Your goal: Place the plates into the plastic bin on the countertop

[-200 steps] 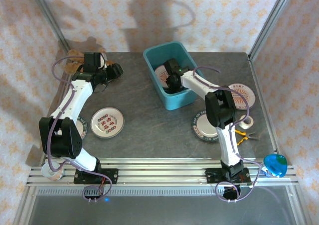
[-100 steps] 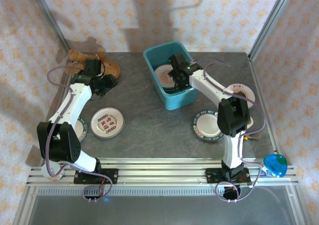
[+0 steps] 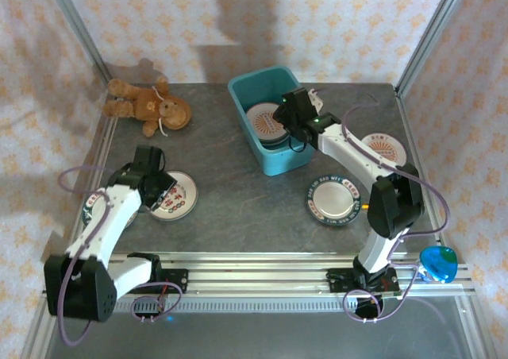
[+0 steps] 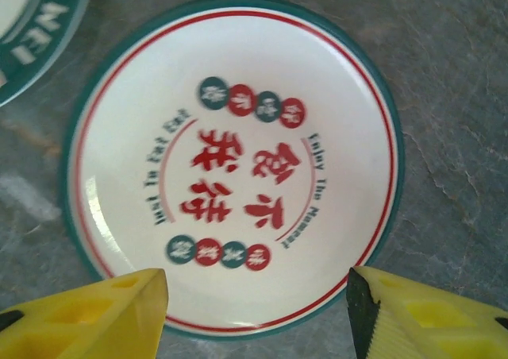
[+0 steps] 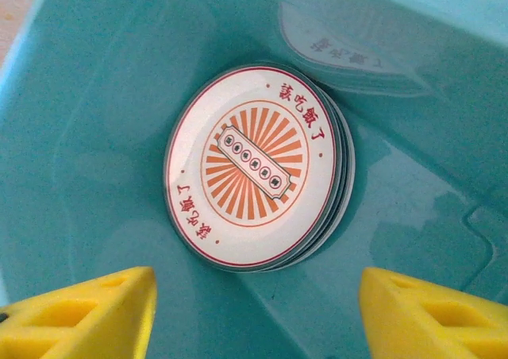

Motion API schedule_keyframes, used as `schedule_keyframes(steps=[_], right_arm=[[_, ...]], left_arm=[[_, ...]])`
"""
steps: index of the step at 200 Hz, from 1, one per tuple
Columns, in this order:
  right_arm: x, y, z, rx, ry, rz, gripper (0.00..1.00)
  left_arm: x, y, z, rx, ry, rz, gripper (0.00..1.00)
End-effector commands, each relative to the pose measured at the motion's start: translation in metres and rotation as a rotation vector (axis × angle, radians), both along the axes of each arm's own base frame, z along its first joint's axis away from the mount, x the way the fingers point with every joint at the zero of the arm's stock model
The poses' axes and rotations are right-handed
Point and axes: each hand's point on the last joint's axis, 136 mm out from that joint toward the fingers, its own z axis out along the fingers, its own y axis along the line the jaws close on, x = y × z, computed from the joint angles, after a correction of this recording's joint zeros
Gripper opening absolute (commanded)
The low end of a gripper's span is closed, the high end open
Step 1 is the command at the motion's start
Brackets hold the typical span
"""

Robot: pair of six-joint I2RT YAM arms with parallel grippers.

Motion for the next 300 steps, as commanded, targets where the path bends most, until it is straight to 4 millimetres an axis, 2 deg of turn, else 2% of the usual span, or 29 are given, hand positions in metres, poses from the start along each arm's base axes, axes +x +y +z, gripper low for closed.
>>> schedule_keyframes(steps=[1, 15, 59, 183, 257, 300], right_arm=[[-0.004, 0.0, 0.024, -0.003, -0.087, 0.047, 0.67], [-0.007, -0.001, 0.024, -0.004, -0.089, 0.055, 0.67], [-0.015, 0.002, 0.019, -0.002, -0.063, 0.086, 0.67], [-0.028, -0.011, 0.017, -0.015, -0.06, 0.045, 0.66], [-0.029, -0.01, 0.008, -0.009, -0.043, 0.043, 0.66], [-0.029, -0.01, 0.007, -0.004, -0.041, 0.038, 0.65]], left_arm=[[-0.023, 0.014, -0.004, 0.03, -0.013, 0.144, 0.65], [-0.03, 0.015, -0.013, 0.017, -0.017, 0.185, 0.66], [-0.033, 0.011, -0.039, -0.03, 0.01, 0.218, 0.67], [-0.032, 0.009, -0.084, -0.083, 0.053, 0.181, 0.67], [-0.024, 0.004, -0.092, -0.121, 0.041, 0.126, 0.52], [-0.027, 0.002, -0.095, -0.135, 0.049, 0.111, 0.37]])
